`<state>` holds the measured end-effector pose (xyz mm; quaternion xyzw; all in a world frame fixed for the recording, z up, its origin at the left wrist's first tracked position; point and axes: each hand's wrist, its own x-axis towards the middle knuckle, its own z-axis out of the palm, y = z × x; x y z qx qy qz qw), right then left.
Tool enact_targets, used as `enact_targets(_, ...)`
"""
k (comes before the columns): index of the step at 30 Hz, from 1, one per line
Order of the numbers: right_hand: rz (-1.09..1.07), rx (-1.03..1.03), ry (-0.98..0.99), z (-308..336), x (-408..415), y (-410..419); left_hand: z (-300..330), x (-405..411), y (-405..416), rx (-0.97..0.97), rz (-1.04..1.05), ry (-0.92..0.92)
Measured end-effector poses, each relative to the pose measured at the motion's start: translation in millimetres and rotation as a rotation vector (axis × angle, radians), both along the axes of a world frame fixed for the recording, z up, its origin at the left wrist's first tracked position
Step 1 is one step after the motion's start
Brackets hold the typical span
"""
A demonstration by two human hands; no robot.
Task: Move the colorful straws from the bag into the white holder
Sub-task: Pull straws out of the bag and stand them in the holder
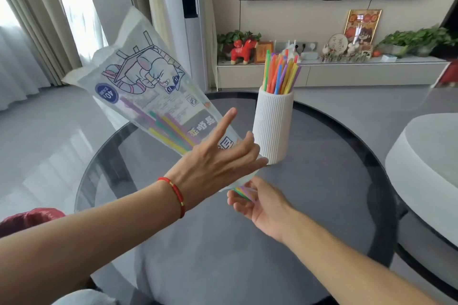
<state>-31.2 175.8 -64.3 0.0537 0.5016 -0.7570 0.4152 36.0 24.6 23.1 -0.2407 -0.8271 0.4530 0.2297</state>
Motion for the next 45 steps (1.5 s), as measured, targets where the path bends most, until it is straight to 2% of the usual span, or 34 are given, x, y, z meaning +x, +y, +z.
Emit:
enact_targets(3,0.051,-0.048,-0.052,2.3,-1.6,1.9,5.4,0.8,-3.9,-0.046,-0.045,0.005)
enact_targets(8,0.026,-0.155,-0.013,3.9,-4.1,1.7,3.4,-3.9,-13.3,0.073,0.003,-0.02)
enact_targets(14,-0.024,-0.149,0.003,7.5,-11.2,7.2,-9.2,-4.5,-13.8,0.242,0.106,0.007)
enact_targets(22,-0.007,-0.153,-0.012,10.3,-5.6,3.5,4.2,-5.7,-19.7,0.191,0.05,-0.038)
enact_targets(27,-0.034,-0.135,0.048,11.1,-12.2,10.2,-7.6,1.1,-25.3,0.296,0.136,-0.036)
enact_targets(30,-0.071,-0.093,0.116,16.2,-21.6,18.9,-16.3,9.9,-29.4,0.431,0.302,-0.063)
enact_targets(33,-0.098,-0.021,0.249,21.7,-33.5,33.7,-27.1,18.2,-38.2,0.595,0.469,-0.181)
enact_targets(41,-0.116,0.301,0.63,39.7,-47.8,91.3,-34.3,22.6,-56.9,0.863,0.755,-0.639)
enact_targets(43,-0.128,0.377,0.7,44.9,-48.9,104.7,-30.9,17.5,-48.1,0.977,0.729,-0.724)
enact_targets(45,-0.118,0.398,0.744,48.7,-49.1,114.0,-29.1,8.4,-25.0,1.113,0.566,-0.686)
